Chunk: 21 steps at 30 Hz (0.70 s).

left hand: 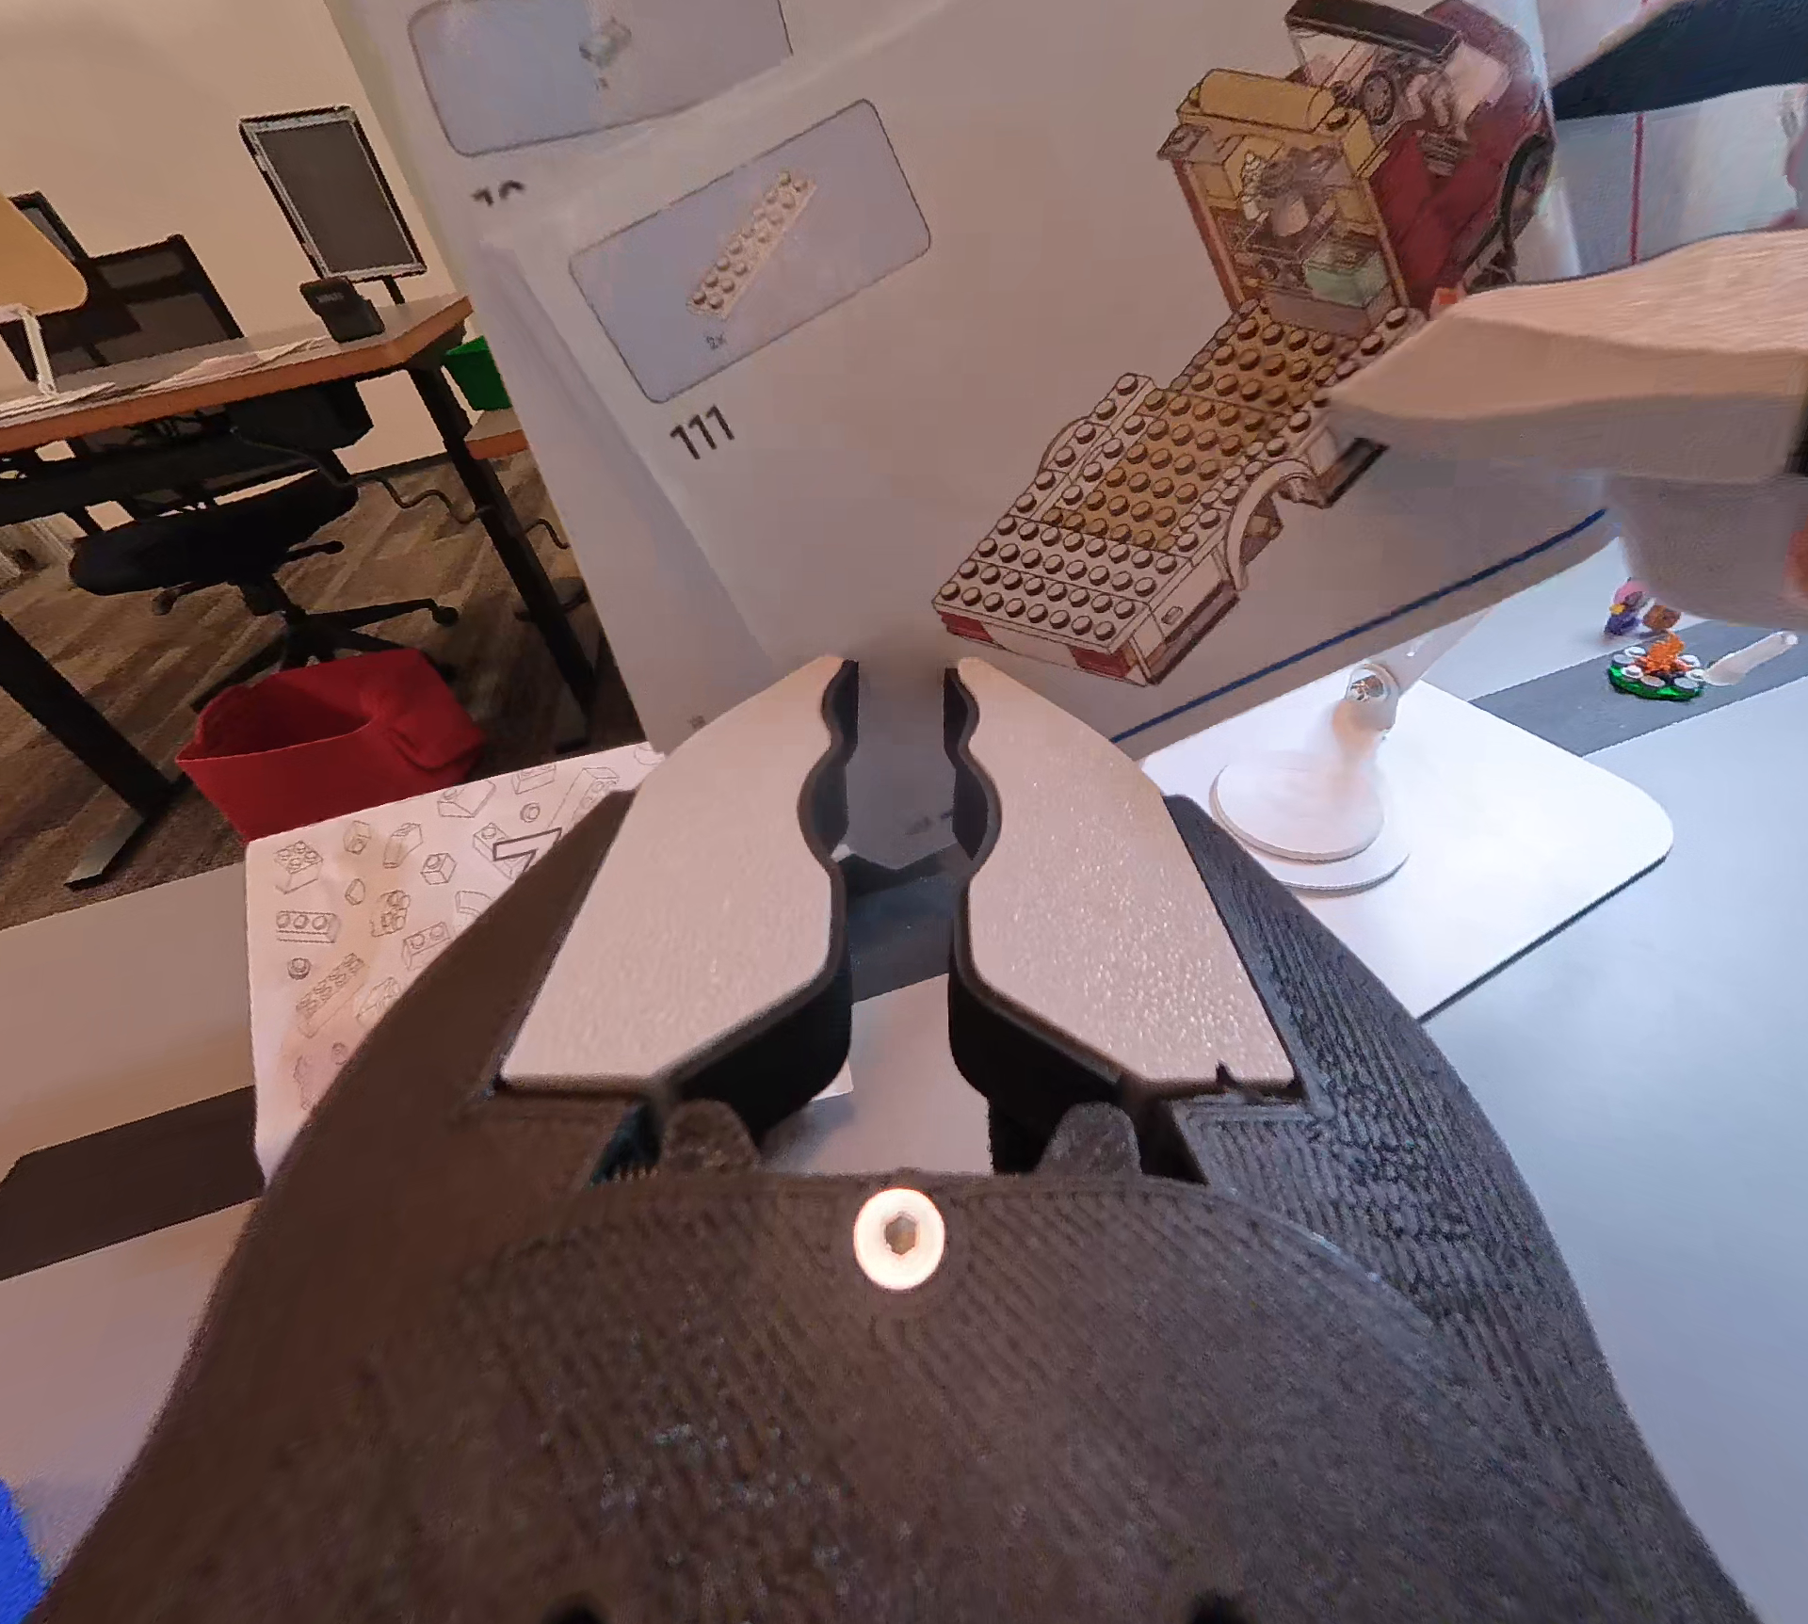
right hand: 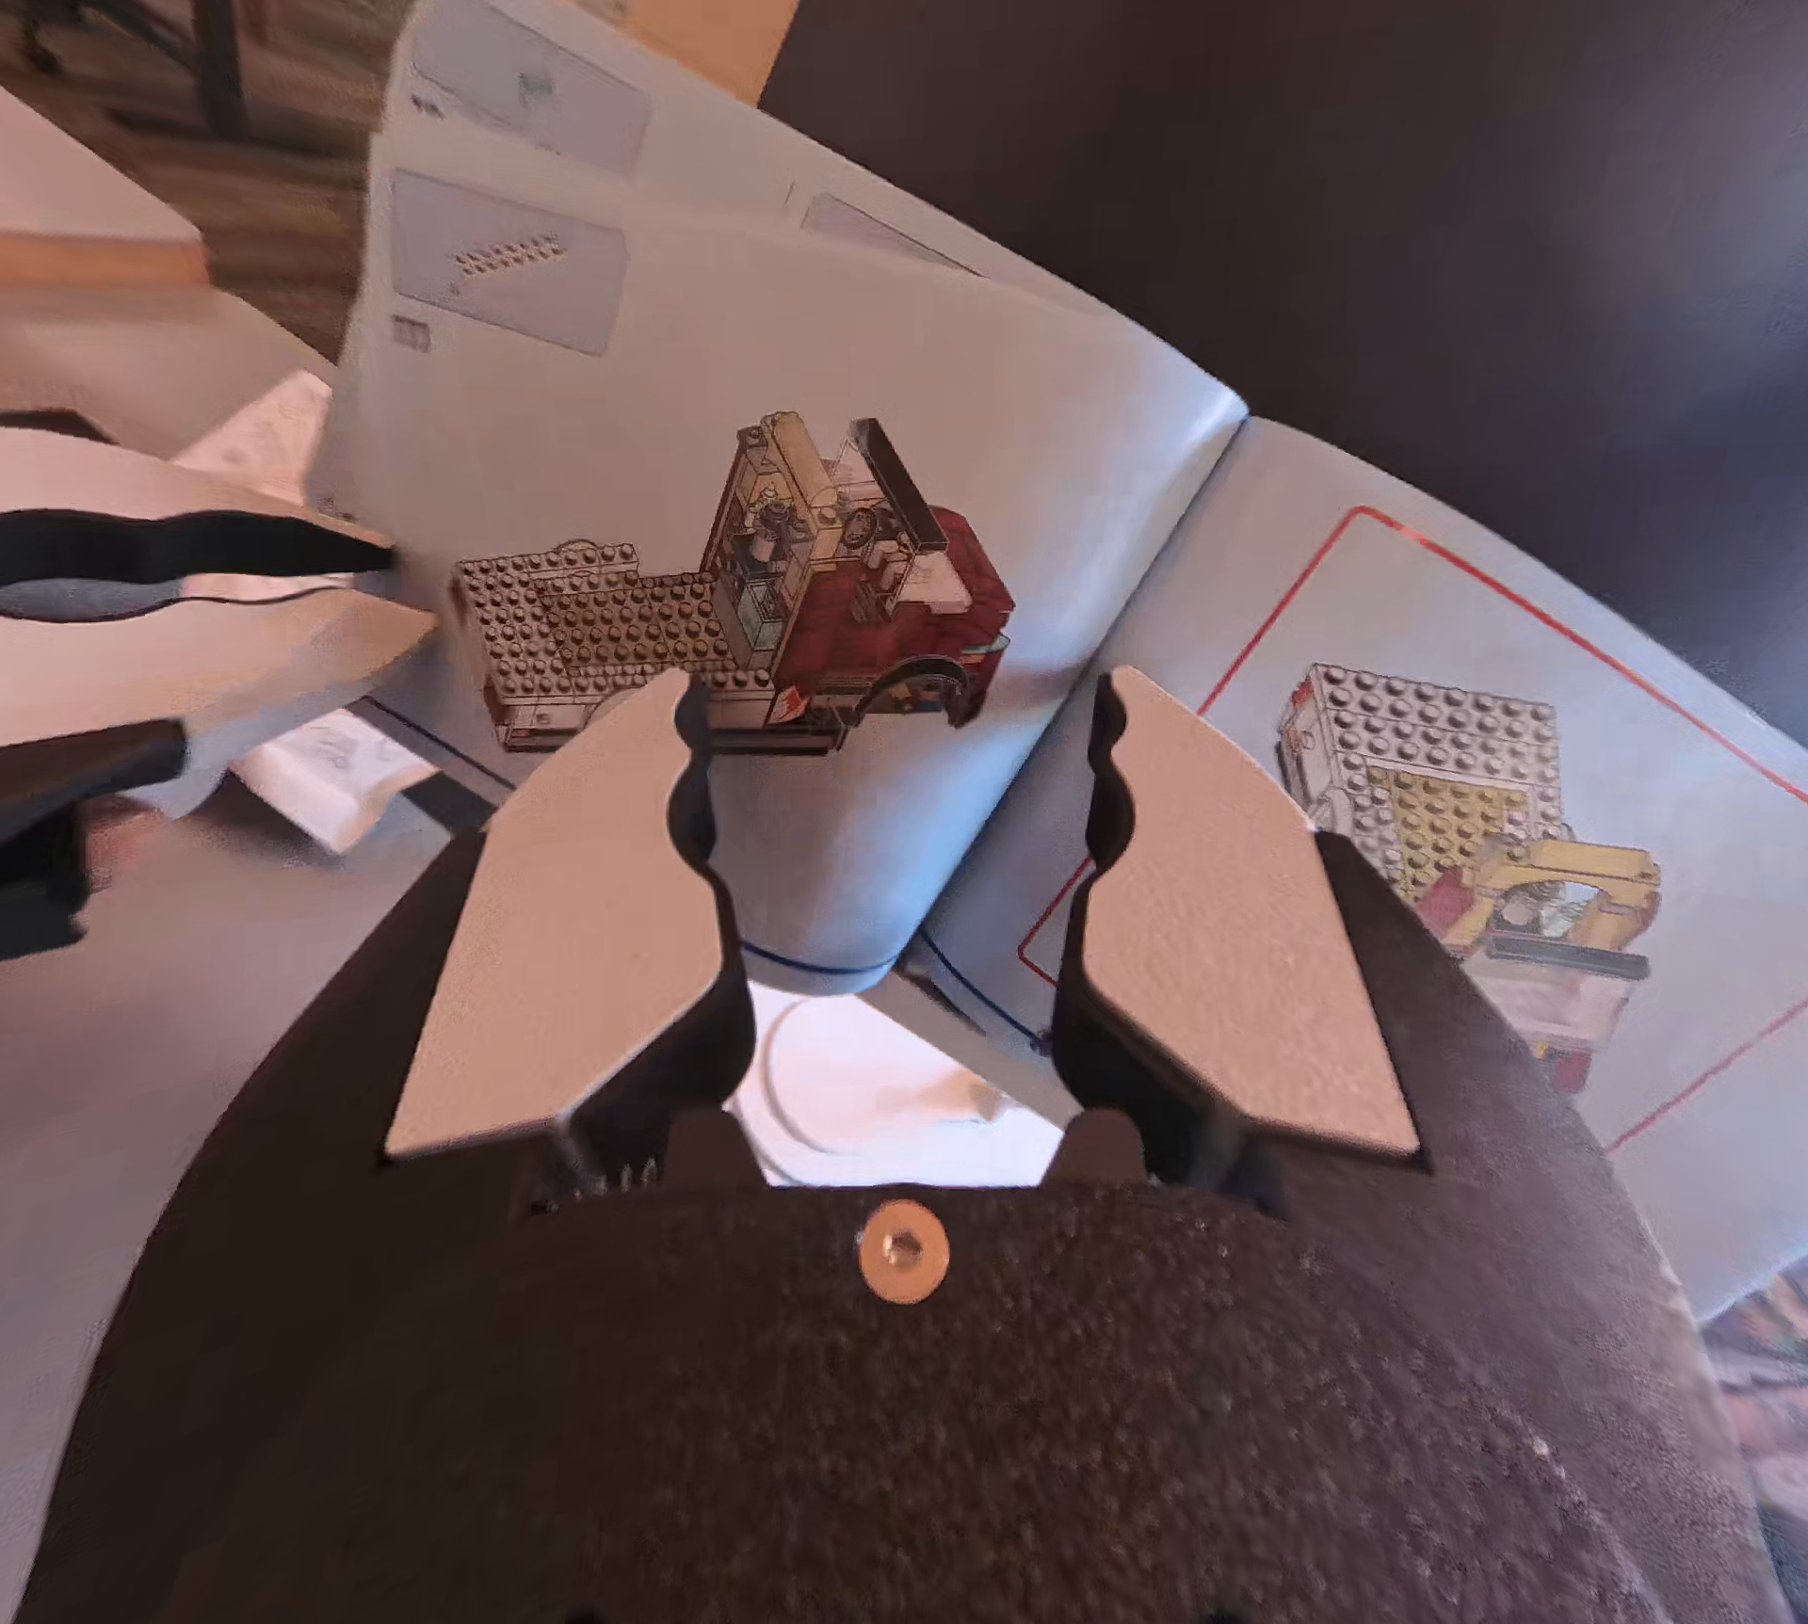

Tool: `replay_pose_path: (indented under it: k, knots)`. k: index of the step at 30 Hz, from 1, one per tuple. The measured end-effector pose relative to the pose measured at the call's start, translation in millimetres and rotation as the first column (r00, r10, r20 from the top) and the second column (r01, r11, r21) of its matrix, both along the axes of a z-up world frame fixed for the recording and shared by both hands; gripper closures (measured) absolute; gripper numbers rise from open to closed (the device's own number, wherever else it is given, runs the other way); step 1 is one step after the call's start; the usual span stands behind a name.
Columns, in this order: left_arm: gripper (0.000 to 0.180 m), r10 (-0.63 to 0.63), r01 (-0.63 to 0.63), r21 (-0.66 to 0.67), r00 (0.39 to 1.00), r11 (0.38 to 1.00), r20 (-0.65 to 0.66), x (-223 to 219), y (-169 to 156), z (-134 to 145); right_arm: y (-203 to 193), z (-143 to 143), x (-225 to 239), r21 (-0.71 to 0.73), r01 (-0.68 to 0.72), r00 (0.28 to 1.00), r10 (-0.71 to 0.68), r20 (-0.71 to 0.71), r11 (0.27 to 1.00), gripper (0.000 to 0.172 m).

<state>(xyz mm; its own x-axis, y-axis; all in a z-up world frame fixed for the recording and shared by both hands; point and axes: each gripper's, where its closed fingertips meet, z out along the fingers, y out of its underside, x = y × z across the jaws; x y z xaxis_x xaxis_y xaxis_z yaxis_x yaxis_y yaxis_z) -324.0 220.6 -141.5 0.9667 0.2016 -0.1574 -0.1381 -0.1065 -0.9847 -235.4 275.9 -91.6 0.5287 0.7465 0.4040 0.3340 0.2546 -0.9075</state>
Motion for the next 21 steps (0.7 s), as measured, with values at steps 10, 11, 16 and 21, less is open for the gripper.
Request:
replay_pose_path:
  k: [10,11,16,21]
  knots:
    - [0.163,-0.01,0.009,0.045,0.999,0.999,0.031,-1.8,-5.7,11.1,13.0,9.8,7.2,0.041,0.008,0.994,-0.004,-0.106,0.999,0.136]
    - [0.163,-0.013,0.012,0.047,0.999,0.999,0.033,-0.9,-5.1,11.2,12.1,10.8,8.6,0.018,-0.023,0.992,0.025,-0.126,1.0,0.139]
    - [0.161,-0.055,0.053,0.065,0.998,0.996,0.029,10.6,-3.5,18.6,12.9,14.6,19.3,-0.138,-0.176,0.956,0.136,-0.259,0.975,0.156]
    - [0.152,-0.159,0.153,0.085,0.985,0.985,0.068,32.8,3.8,26.4,16.2,12.4,24.8,-0.243,-0.272,0.923,0.18,-0.34,0.931,0.159]
